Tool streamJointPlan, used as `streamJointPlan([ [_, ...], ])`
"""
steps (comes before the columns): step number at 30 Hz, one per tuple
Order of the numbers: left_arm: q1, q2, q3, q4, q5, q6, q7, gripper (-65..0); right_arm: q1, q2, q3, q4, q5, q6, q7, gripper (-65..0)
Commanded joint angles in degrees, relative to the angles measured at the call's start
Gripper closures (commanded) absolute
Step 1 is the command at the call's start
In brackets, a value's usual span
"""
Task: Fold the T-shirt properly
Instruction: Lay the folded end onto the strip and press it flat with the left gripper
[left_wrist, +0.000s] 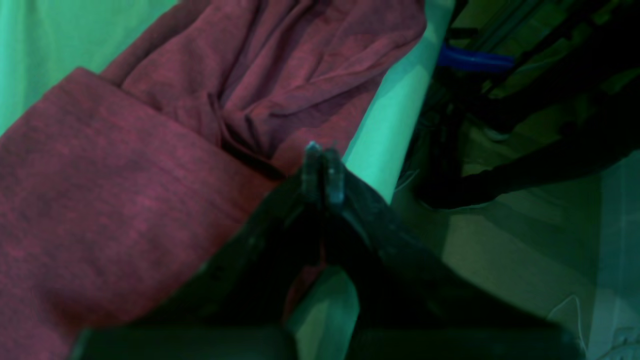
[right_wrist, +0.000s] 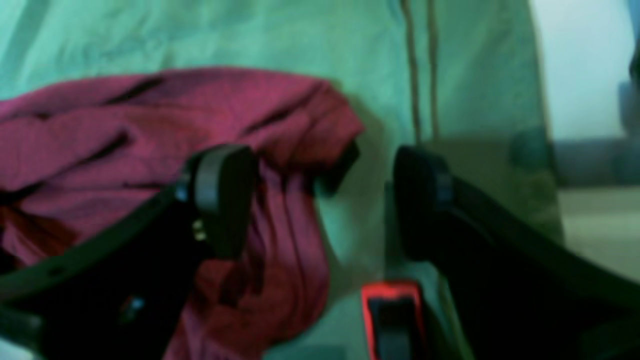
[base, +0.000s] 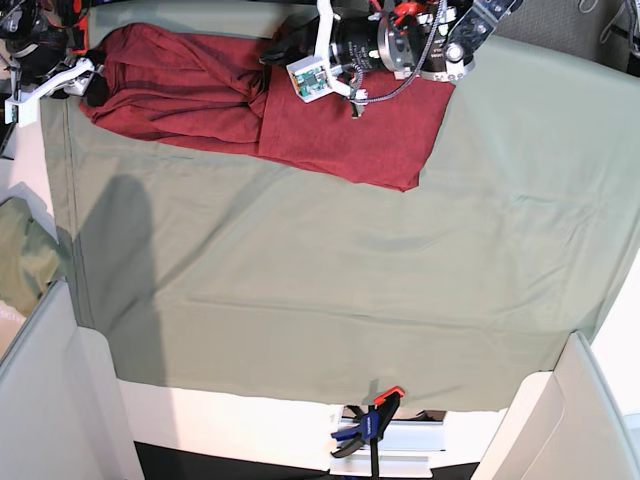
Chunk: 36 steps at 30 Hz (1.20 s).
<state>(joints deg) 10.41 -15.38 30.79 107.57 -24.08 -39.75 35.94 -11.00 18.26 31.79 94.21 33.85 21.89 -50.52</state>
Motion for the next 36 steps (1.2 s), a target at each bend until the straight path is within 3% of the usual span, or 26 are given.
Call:
streamJointPlan([
  [1,-0.5,0.2,0.0,1.0,-1.0,-0.3,-1.5,0.0,1.1,1.0,-0.3,0.2,0.8,0.5,1.1,-43.4],
  [9,-0.5,0.1,-0.1,1.0,-0.9,-0.3,-1.4,0.0,1.4,0.9,-4.1,-2.3,0.6,0.5,0.5,-43.4],
  [12,-0.5,0.1,-0.1,1.0,-0.8,-0.3,-1.4,0.0,1.1,0.9,-4.1,-2.3,1.3,0.5,-2.1,-43.4],
  [32,-0.6,0.1,-2.3,1.0,-0.5,-0.3,-1.4,0.0,-0.3,0.9,-4.1,-2.1,4.0,1.5,-2.6,-42.6],
  [34,-0.6,0.1,-2.3,1.0,-0.5,-0.3,-1.4,0.0,-0.3,0.9,-4.2,-2.1,3.7,1.5,-2.4,-34.5],
  [36,-0.6,0.1,-2.3,1.0,-0.5,-0.3,-1.4,0.0,-0.3,0.9,-4.5,-2.1,3.7,1.5,-2.4,-21.4],
])
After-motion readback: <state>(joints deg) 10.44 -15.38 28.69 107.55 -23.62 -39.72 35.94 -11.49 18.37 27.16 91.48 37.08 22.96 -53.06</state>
